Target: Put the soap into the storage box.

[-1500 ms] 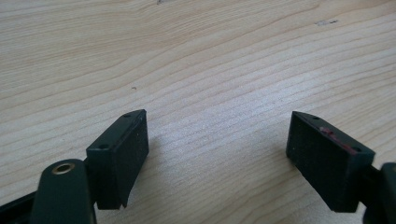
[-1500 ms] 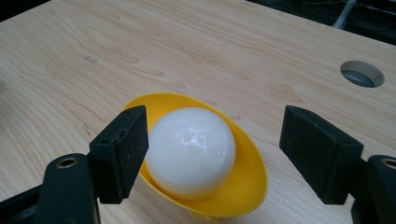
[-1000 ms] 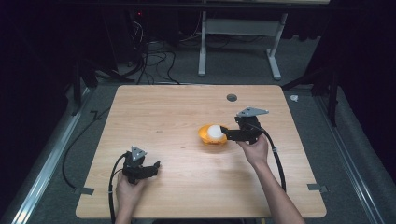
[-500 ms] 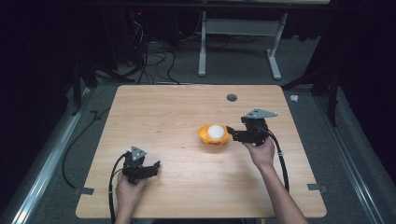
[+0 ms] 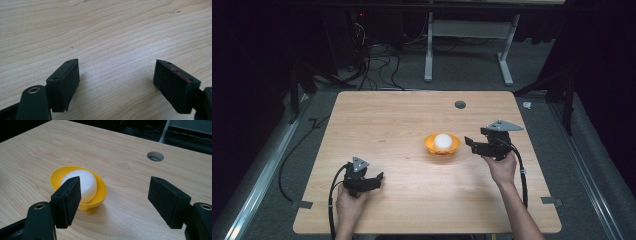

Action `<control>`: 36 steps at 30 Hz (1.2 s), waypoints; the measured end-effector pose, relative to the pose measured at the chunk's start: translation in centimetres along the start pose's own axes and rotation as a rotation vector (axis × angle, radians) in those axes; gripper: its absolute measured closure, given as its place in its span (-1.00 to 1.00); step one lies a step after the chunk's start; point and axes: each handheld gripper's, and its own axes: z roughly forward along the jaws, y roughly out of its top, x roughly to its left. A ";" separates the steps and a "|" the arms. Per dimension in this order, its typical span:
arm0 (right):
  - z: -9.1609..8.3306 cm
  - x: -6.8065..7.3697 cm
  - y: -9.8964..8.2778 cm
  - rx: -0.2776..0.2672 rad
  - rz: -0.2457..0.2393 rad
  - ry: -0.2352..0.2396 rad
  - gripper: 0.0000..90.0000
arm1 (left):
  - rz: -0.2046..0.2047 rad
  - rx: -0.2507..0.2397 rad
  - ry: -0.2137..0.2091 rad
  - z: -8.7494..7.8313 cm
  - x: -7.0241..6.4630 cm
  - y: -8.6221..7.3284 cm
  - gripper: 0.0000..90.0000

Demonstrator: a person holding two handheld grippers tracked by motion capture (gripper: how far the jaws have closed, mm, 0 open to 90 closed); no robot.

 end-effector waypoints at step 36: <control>-3.5 -1.2 -2.7 -0.048 0.050 -0.034 -0.36 | 0.000 -0.002 0.000 0.0 0.0 0.0 -0.52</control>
